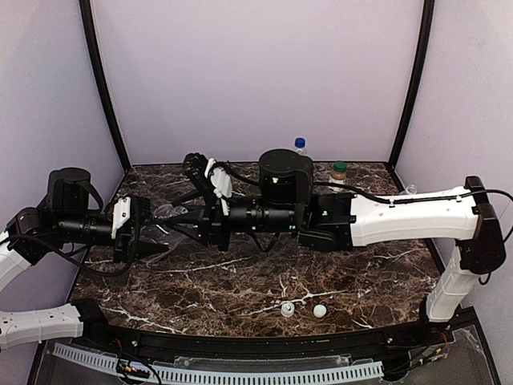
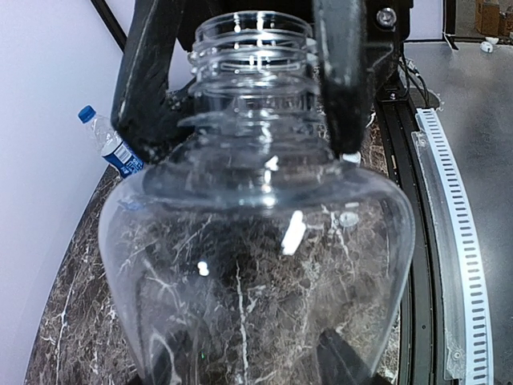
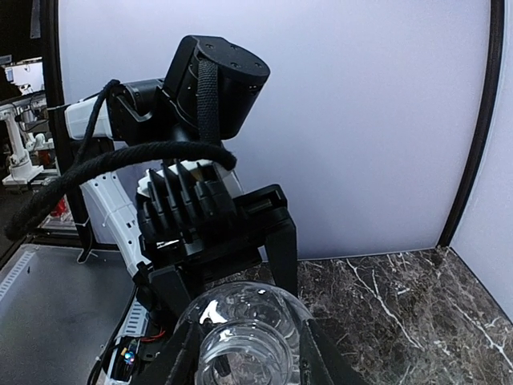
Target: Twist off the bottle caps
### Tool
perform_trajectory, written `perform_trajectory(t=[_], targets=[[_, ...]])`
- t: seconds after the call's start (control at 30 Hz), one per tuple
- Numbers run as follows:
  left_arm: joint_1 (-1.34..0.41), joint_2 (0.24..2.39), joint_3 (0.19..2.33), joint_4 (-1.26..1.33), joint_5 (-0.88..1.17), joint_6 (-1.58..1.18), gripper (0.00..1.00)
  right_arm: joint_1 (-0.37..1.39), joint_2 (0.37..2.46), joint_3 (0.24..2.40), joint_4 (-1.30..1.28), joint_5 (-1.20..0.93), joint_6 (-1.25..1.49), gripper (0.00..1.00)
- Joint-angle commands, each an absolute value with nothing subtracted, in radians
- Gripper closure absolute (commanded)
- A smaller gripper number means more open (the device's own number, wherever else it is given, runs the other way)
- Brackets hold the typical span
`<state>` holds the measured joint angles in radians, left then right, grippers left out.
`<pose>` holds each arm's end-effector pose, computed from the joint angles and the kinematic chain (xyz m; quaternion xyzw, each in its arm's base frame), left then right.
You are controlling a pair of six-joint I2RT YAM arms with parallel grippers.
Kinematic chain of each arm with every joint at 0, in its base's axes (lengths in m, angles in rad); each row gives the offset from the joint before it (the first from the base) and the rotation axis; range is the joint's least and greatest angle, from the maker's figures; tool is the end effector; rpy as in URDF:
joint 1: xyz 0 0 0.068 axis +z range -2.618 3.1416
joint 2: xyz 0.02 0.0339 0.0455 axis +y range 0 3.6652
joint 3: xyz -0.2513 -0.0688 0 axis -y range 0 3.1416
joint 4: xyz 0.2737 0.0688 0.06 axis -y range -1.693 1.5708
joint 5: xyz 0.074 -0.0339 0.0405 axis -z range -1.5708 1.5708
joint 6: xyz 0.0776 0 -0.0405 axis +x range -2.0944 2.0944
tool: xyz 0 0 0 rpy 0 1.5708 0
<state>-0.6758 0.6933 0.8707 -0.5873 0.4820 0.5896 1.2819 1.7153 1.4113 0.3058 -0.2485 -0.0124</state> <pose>0.1464 -0.1635 0.3246 0.5857 0.5775 -0.2223 0.5235 0.1197 0.4699 0.3378 -0.4926 0.5064 0.4869 0.5136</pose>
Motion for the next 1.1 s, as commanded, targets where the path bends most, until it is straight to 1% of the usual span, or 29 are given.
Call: perform_trajectory(t=[0.0,0.07,0.1,0.13,0.33,0.37,0.4,0.43,0.47,0.5,0.53,0.73,0.8,0.87,0.93,1.07], targets=[[-0.669,0.691,0.899,-0.598,0.499,0.581,0.48,1.289,1.731,1.444,0.299,-0.271,0.000,0.69],[-0.668,0.690,0.897,-0.597,0.501,0.581,0.48,1.288,1.730,1.444,0.302,-0.261,0.000,0.88],[-0.668,0.690,0.896,-0.597,0.501,0.580,0.48,1.289,1.727,1.443,0.305,-0.257,0.000,0.96],[-0.669,0.689,0.896,-0.597,0.501,0.579,0.48,1.289,1.727,1.442,0.303,-0.256,0.000,1.00],[-0.667,0.688,0.893,-0.592,0.494,0.575,0.48,1.287,1.726,1.455,0.249,-0.238,0.034,1.00],[-0.666,0.688,0.892,-0.589,0.494,0.575,0.43,1.287,1.723,1.458,0.242,-0.230,0.040,1.00],[-0.667,0.690,0.889,-0.586,0.493,0.573,0.35,1.287,1.720,1.463,0.228,-0.219,0.046,1.00],[-0.666,0.690,0.887,-0.582,0.490,0.573,0.19,1.287,1.718,1.469,0.212,-0.203,0.048,1.00],[-0.665,0.690,0.883,-0.580,0.487,0.572,0.06,1.287,1.712,1.477,0.191,-0.176,0.050,1.00],[-0.666,0.691,0.881,-0.574,0.480,0.571,0.03,1.286,1.705,1.482,0.169,-0.153,0.051,1.00],[-0.666,0.692,0.878,-0.571,0.475,0.570,0.02,1.284,1.695,1.483,0.146,-0.131,0.051,1.00],[-0.662,0.690,0.863,-0.553,0.449,0.562,0.01,1.255,1.609,1.462,-0.025,0.027,0.092,1.00],[-0.661,0.678,0.847,-0.538,0.434,0.556,0.01,1.223,1.596,1.485,-0.156,0.060,0.143,1.00],[-0.656,0.659,0.824,-0.527,0.418,0.540,0.01,1.176,1.590,1.528,-0.353,0.097,0.197,1.00],[-0.644,0.632,0.788,-0.507,0.400,0.510,0.01,1.142,1.579,1.544,-0.495,0.154,0.243,1.00],[-0.585,0.541,0.661,-0.425,0.365,0.396,0.01,1.055,1.516,1.511,-0.694,0.217,0.333,1.00]])
